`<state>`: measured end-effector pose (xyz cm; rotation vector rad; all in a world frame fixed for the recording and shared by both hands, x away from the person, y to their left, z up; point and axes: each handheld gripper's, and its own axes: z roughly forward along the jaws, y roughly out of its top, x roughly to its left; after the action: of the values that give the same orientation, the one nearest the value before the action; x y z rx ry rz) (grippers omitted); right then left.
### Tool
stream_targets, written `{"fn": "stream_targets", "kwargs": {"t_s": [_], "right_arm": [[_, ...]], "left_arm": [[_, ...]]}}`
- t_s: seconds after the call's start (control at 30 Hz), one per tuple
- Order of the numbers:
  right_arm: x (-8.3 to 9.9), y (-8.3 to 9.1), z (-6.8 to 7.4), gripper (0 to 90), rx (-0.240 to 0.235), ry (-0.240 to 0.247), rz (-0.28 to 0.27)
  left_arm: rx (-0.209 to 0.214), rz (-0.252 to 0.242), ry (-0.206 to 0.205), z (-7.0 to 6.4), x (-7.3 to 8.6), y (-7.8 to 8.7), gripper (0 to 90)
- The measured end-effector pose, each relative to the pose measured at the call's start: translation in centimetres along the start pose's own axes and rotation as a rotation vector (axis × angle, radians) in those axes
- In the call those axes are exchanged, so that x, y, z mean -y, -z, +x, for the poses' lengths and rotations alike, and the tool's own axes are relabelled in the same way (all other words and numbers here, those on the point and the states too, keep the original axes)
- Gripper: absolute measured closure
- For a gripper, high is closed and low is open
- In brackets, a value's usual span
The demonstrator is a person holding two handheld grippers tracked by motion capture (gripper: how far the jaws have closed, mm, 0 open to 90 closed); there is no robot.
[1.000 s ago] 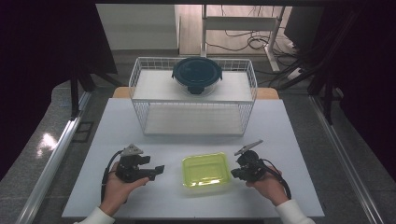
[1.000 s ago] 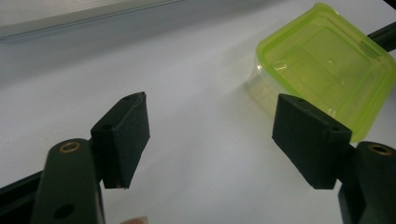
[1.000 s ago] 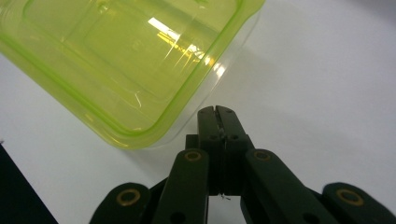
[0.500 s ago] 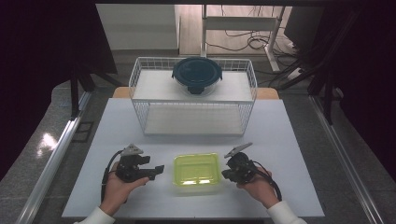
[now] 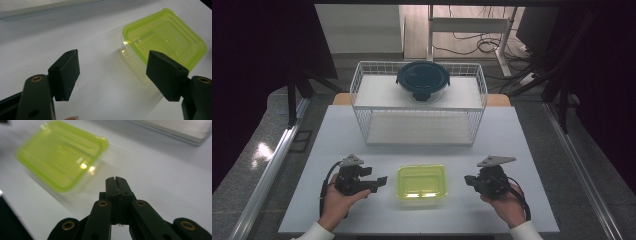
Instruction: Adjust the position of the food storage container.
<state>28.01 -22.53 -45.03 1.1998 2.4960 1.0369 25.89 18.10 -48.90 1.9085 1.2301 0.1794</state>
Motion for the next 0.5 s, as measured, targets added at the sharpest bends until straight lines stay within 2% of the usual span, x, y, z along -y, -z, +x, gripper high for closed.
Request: {"fn": "stream_targets", "kwargs": {"t_s": [0.07,0.13,0.17,0.2,0.23,0.33,0.4,0.43,0.47,0.5], "right_arm": [[0.5,0.2,-0.3,85.5,-0.069,-0.047,-0.042],[0.7,0.2,-0.4,85.0,-0.087,-0.063,-0.054],[1.0,-0.1,-0.7,82.1,-0.102,-0.090,-0.053],[1.0,-0.2,-0.7,78.1,-0.102,-0.094,-0.053],[1.0,-0.3,-0.7,70.8,-0.097,-0.099,-0.052],[0.8,-0.8,-0.4,36.1,-0.043,-0.124,-0.058],[0.6,-0.7,-0.3,28.7,-0.045,-0.155,-0.077],[0.6,-0.7,-0.3,28.7,-0.045,-0.155,-0.077],[0.6,-0.5,-0.3,24.8,-0.070,-0.171,-0.109],[0.6,-0.4,-0.3,23.8,-0.078,-0.175,-0.114]], "left_arm": [[0.002,0.001,0.000,-0.1,0.0,0.0,26.3],[0.004,-0.001,0.003,-0.1,-0.1,-0.1,26.3],[0.005,-0.001,-0.001,-0.2,0.0,-0.1,26.2],[0.005,0.000,-0.001,-0.2,0.0,0.0,26.2],[0.005,0.000,0.000,-0.2,0.0,0.0,26.2],[0.012,-0.004,0.005,-0.1,0.0,0.1,25.8],[0.016,-0.013,0.013,0.0,-0.1,0.3,25.4],[0.016,-0.013,0.013,0.0,-0.1,0.3,25.0],[0.022,-0.016,0.014,-0.1,-0.1,0.4,24.8],[0.028,-0.016,0.016,-0.1,-0.2,0.4,24.7]]}}
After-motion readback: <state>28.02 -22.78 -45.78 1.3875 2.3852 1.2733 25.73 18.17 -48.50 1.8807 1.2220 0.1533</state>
